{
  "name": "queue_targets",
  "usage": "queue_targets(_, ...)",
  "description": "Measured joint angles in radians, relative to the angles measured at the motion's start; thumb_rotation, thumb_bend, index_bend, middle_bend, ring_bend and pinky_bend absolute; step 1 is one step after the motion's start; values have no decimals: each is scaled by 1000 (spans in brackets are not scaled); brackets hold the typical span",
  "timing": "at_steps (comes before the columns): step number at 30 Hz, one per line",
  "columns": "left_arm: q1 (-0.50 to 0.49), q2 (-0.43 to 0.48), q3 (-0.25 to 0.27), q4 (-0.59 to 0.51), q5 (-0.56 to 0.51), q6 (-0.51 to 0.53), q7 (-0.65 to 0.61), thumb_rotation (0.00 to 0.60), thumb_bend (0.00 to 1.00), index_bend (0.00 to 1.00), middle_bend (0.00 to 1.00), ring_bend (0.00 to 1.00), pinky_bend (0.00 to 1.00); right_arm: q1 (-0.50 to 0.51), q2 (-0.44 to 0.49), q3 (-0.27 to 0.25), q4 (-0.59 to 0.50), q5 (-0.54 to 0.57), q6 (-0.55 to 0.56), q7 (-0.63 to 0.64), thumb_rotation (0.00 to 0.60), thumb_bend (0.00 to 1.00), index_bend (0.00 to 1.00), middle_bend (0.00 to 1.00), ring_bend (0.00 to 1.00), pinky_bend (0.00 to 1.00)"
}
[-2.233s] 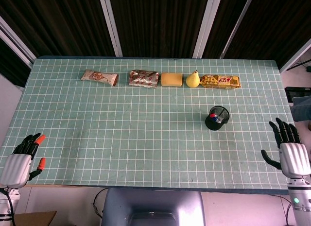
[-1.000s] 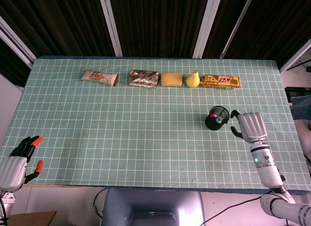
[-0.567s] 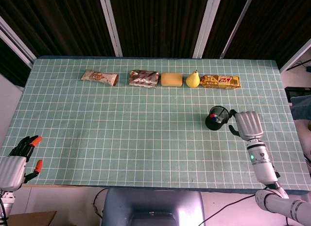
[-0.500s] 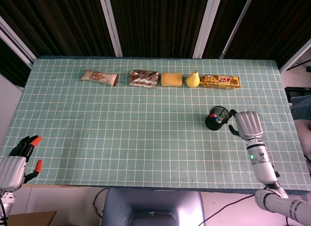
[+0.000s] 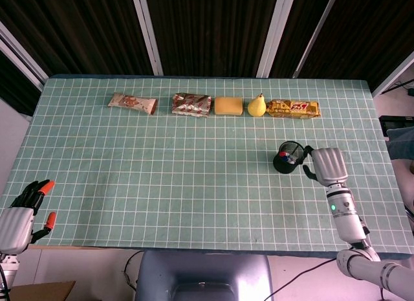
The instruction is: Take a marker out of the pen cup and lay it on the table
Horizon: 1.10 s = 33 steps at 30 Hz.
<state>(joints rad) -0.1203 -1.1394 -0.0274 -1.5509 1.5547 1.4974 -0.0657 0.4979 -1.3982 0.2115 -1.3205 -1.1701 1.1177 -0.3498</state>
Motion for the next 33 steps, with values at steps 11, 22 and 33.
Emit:
queue_targets(11, 1, 1, -2, 0, -2, 2, -5, 600, 471, 136, 106, 68, 265, 5, -21, -8, 36, -19, 3, 37, 600, 529, 616, 991, 1000, 1000)
queue_targets(22, 0, 3, -2, -3, -3, -1, -3, 600, 469, 139, 107, 67, 266, 10, -33, -13, 53, -39, 2, 75, 600, 528, 612, 991, 1000, 1000)
queue_targets(33, 1, 4, -3, -3, -3, 0, -7, 600, 471, 148, 111, 67, 265, 12, -47, -20, 76, -68, 9, 112, 600, 528, 627, 996, 1000, 1000)
